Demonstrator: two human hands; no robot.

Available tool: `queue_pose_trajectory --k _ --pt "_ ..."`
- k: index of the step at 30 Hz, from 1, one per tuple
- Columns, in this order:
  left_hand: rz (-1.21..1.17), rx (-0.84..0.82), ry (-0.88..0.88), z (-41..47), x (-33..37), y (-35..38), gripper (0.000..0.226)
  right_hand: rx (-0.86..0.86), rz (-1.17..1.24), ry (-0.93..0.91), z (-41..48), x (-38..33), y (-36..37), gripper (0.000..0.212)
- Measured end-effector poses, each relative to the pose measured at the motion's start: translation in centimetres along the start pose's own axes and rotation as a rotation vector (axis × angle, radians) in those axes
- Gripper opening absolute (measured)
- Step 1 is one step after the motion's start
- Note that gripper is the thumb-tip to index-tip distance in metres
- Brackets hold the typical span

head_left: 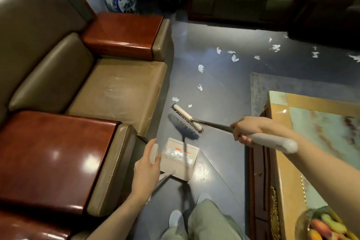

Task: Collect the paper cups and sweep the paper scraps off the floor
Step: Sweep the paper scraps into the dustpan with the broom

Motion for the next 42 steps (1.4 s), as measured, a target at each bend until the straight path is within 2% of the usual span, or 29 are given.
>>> queue_pose_trajectory --k 4,9,16,20,26,32,35,37,39,40,42 --pt "0.038 0.014 0.027 5.7 2.8 0.3 0.04 0.149 0.047 -0.068 4.6 -3.4 -3.6 0.01" --pt "0.086 0.003 0.027 15.0 5.8 2.3 0.039 0.266 -0.024 -0.134 11.3 -8.8 -10.8 0.013" --pt "0.202 -0.063 -0.05 28.5 11.2 5.0 0.041 0.258 -0.059 -0.134 21.7 -16.7 -22.9 0.014" --pt "0.261 -0.019 -0.103 34.4 12.7 5.3 0.043 0.263 -0.102 -0.146 25.9 -20.7 -27.0 0.017" --pt "0.293 0.073 -0.105 40.0 14.1 5.2 0.044 0.124 -0.124 -0.044 31.3 -23.7 -28.5 0.015" --pt "0.257 0.081 -0.142 40.8 14.1 4.8 0.043 -0.114 -0.264 -0.003 29.8 -24.2 -22.6 0.017" --pt "0.225 0.091 -0.138 40.5 14.7 4.8 0.043 -0.177 -0.107 0.097 27.7 -22.8 -19.1 0.019" --pt "0.208 0.086 -0.123 39.7 15.2 5.4 0.042 -0.247 0.13 0.202 26.0 -21.9 -17.3 0.032" --pt "0.193 0.069 -0.114 38.9 15.3 5.9 0.042 -0.393 0.453 0.314 24.1 -22.0 -16.1 0.046" --pt "0.184 0.063 -0.106 38.4 15.3 6.0 0.042 -0.442 0.563 0.355 23.2 -22.4 -16.2 0.045" --pt "0.172 0.054 -0.087 37.7 15.2 5.7 0.042 -0.449 0.652 0.397 21.7 -23.0 -17.2 0.03"
Point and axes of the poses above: each hand's wrist, its own z-axis towards the middle knuckle, its own y-axis out of the palm, x = y × z, the point moved 9 cm from there along z, towards the middle knuckle, and after that the axes turned 3 degrees about z, right-handed, at the moved point
